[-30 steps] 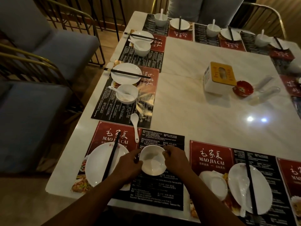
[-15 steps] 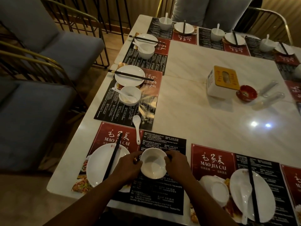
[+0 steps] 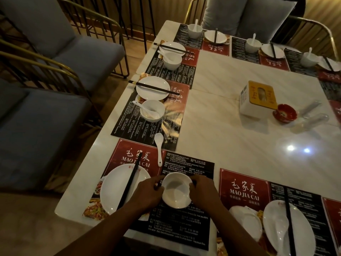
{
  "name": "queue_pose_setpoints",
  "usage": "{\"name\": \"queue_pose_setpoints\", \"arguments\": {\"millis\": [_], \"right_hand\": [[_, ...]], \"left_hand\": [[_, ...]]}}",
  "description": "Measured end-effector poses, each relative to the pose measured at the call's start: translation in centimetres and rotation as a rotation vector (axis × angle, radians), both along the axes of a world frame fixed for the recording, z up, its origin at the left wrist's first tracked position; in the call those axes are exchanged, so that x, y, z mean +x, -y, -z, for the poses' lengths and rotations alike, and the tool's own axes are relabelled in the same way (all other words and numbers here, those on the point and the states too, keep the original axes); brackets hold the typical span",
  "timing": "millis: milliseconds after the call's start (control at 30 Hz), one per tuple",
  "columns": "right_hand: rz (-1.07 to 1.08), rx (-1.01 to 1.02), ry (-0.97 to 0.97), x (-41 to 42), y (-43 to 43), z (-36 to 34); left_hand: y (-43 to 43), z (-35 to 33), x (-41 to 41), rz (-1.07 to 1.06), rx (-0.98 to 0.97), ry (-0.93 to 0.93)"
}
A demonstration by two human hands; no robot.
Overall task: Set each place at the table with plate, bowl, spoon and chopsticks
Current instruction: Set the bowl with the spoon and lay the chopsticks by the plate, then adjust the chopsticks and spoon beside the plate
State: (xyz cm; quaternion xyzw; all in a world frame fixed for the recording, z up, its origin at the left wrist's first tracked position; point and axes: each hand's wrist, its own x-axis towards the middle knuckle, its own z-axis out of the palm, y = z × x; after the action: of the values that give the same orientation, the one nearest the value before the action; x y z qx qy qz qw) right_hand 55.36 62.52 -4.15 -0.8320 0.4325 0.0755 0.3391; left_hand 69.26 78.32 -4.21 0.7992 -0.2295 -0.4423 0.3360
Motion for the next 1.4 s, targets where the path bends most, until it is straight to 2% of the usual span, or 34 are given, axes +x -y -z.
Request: {"name": "queue_pose_setpoints", "arguments": {"millis": [367, 500, 600, 700, 800, 967, 1133, 1267, 1400], "right_hand": [[0.007, -0.01, -0.091, 0.5, 0.2, 0.2], [-0.021, -0.148, 0.026, 3.4, 0.7, -1.1], [-0.084, -0.128, 0.063, 7.5, 1.0, -1.8], [-0.144, -0.057, 0.008, 11.8, 1.1, -0.3], [-0.108, 0.006, -0.076, 14.6, 0.4, 1.5], [-0.103, -0.013, -0.156, 16.3, -0.4, 2.7], [0.015, 0.042, -0.084, 15.0, 0.5, -0.4], [0.164, 0.049, 0.028, 9.3, -1.1, -5.2], [0.257, 0.173, -0.003, 2.8, -4.8, -7.6]], "left_hand": [[-0.1, -0.4, -0.1, -0.007, 0.014, -0.049], [-0.6, -0.7, 0.1, -0.024, -0.012, -0.055], [-1.3, -1.2, 0.8, -0.078, -0.019, -0.012], [-2.8, -1.8, 2.2, -0.182, -0.049, -0.004], [-4.6, -2.7, 4.3, -0.247, -0.04, 0.057], [-7.1, -3.3, 7.5, -0.307, -0.046, 0.16], [-7.1, -2.9, 9.4, -0.147, -0.036, 0.283], [-5.5, -3.1, 9.3, 0.003, -0.092, 0.325], [-4.2, -2.5, 9.2, 0.165, -0.11, 0.34]]}}
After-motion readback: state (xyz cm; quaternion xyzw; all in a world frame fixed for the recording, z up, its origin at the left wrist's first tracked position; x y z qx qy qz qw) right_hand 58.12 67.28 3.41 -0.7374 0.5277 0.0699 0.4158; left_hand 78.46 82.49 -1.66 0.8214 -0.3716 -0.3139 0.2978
